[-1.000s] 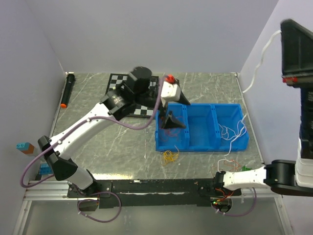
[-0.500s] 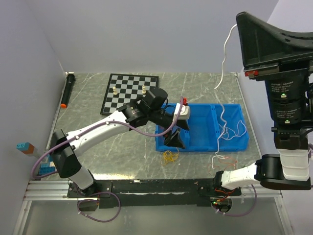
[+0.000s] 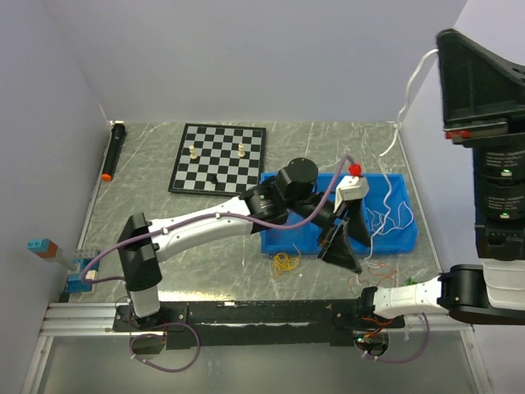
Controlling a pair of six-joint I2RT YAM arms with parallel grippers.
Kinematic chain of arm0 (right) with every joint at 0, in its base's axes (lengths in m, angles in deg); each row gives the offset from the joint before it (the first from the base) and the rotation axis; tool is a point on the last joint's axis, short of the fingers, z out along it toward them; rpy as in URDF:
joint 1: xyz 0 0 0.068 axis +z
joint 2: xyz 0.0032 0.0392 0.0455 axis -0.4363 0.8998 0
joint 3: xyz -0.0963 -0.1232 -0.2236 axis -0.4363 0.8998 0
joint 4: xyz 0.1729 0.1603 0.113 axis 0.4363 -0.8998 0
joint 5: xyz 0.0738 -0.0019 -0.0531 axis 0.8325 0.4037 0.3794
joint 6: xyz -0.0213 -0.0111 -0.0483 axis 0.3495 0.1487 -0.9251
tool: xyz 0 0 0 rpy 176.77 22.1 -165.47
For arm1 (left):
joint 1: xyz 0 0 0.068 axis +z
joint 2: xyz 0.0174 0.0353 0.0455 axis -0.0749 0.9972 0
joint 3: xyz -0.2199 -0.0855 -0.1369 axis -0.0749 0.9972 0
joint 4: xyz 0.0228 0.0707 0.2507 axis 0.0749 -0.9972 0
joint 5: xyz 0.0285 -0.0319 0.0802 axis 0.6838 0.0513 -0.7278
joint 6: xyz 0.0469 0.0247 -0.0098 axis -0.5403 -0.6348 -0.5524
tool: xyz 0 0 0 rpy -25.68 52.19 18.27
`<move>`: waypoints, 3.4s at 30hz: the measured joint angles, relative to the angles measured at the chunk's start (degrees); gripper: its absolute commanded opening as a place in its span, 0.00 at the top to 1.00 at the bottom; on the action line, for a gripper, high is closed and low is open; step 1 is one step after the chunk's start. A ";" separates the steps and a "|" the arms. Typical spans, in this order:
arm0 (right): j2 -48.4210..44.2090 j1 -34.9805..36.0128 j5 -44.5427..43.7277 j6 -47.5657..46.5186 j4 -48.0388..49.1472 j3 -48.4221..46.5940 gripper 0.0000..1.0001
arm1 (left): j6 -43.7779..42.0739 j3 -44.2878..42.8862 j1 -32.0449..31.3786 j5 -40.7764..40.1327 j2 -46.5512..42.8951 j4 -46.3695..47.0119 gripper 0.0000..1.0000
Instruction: Untangle the cables
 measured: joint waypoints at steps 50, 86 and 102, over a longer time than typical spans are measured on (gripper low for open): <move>-14.38 0.00 -9.84 -0.15 -3.85 17.44 1.00 | -27.08 -13.11 30.67 1.68 -18.23 -30.58 0.99; -14.80 0.00 -10.97 9.49 -14.91 26.08 1.00 | -50.73 31.82 30.84 -21.03 -41.48 -45.53 0.33; -15.30 0.00 -13.44 7.56 -13.92 26.77 1.00 | -54.55 39.76 29.97 -24.96 -29.83 -45.00 0.11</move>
